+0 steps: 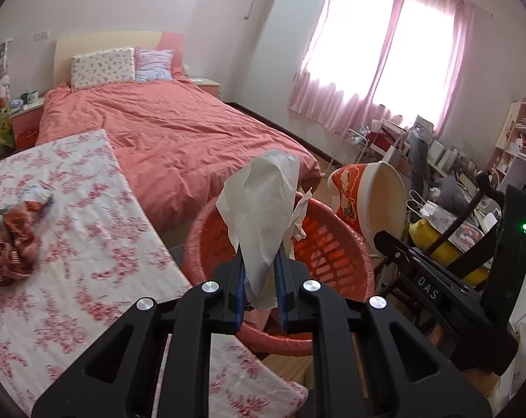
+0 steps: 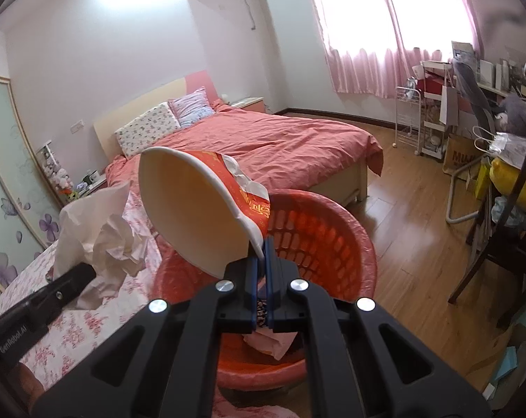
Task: Collect trash
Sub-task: 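Carry the cup and tissues over the orange basket and open both tools, then move both open tools back over the bed toward the remaining items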
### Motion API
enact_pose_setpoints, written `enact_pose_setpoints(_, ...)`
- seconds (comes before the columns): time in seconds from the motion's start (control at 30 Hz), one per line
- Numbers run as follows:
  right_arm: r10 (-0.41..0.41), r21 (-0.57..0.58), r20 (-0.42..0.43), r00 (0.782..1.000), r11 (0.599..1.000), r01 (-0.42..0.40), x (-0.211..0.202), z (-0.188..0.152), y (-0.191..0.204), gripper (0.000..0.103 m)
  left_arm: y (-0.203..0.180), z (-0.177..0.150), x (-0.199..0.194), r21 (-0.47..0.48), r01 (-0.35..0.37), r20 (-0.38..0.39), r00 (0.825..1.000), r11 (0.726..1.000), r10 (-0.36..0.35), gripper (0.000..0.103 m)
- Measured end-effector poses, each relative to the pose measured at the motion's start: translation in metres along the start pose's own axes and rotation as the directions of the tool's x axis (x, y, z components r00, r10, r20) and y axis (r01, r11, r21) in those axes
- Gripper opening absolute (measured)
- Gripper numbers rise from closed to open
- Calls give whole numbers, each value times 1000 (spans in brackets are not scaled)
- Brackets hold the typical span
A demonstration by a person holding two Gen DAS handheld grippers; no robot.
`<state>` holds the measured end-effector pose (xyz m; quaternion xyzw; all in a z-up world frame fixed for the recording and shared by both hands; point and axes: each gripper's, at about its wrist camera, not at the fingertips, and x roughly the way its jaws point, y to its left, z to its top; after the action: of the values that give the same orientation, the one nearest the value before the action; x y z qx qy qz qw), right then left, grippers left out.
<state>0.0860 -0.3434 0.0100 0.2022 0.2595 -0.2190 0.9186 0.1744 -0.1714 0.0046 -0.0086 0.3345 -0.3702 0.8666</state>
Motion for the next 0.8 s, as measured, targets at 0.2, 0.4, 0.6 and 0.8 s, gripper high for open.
enact_pose_setpoints(0.2, -13, 25, -12, 1000, 1000, 14, 12, 2, -13, 5, -10, 0, 14, 14, 12, -28, 1000, 1000, -11, 14)
enact_pose_setpoints(0.4, -17, 41, -30, 999, 999, 18, 26, 7, -18, 9, -13, -3, 33, 7, 0, -79, 997, 1000, 0, 17)
enact_pose_setpoints(0.6, -25, 54, -46, 999, 998, 27, 35, 7, -26, 24, -10, -10, 45, -4, -23, -134, 991, 1000, 22, 41)
enact_pose_setpoints(0.8, -45, 58, -47, 998, 997, 48, 32, 2, -30, 35, -3, -12, 42, -12, -64, -146, 987, 998, 61, 45)
